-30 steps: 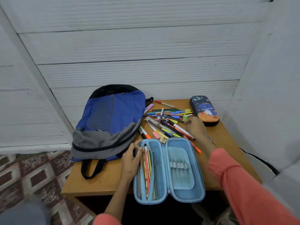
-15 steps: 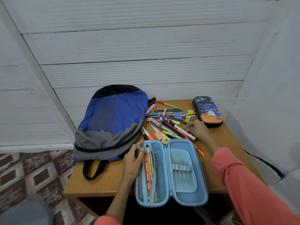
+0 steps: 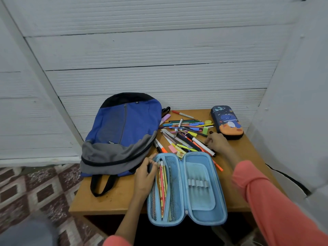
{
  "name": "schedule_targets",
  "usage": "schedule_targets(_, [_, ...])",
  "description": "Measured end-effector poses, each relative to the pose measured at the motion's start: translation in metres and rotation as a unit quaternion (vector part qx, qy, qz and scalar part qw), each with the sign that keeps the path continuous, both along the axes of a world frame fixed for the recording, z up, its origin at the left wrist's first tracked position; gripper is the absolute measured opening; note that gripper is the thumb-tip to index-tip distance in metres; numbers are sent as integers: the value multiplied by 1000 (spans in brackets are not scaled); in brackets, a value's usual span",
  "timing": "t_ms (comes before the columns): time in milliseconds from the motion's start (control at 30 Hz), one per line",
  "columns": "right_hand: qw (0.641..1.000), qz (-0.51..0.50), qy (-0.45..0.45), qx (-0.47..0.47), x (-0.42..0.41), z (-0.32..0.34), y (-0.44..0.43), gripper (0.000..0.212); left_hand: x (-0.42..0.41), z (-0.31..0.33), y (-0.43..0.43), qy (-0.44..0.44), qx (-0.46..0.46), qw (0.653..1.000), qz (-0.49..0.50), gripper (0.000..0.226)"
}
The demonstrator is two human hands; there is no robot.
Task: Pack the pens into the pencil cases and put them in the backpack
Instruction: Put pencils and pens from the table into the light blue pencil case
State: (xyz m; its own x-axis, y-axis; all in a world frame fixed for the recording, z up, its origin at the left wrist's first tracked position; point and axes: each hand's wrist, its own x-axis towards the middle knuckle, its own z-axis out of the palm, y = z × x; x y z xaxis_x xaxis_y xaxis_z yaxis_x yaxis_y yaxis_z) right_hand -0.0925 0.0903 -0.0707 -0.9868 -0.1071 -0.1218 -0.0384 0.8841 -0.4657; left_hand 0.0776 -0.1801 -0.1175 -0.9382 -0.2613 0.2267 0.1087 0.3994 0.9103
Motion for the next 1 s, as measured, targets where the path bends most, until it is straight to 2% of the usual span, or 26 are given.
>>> schedule_targets(167, [999, -28, 23, 26, 0, -3, 5, 5, 0, 0, 0, 1, -4, 1000, 3, 21])
schedule_targets(267, [995, -70, 54, -35, 4, 0, 7, 3, -1, -1, -1, 1, -6, 1000, 1, 21])
schedule_targets(333, [984, -91, 89, -128, 5, 5, 8, 7, -1, -2, -1, 3, -6, 1000, -1, 20])
schedule_targets(400, [953, -92, 114, -264, 7, 16, 6, 15, -1, -1, -1, 3, -8, 1000, -1, 20])
schedule_targets(500, [884, -109, 143, -432, 11, 34, -2, 19, 0, 0, -1, 1, -8, 1000, -1, 21])
schedule_targets(600, [838, -111, 180, -503, 15, 53, -15, 15, 0, 1, 0, 0, -9, 1000, 0, 21])
schedule_targets(700, [814, -76, 186, -545, 26, 73, -36, 22, 0, 1, 0, 3, -10, 1000, 2, 21])
schedule_targets(833, [834, -21, 121, -538, 50, 83, -74, 38, 0, 0, 0, 5, -13, 1000, 5, 21])
schedule_targets(1000, [892, 39, 49, -448, 75, 61, -114, 36, 0, -2, -1, 4, -10, 1000, 3, 21])
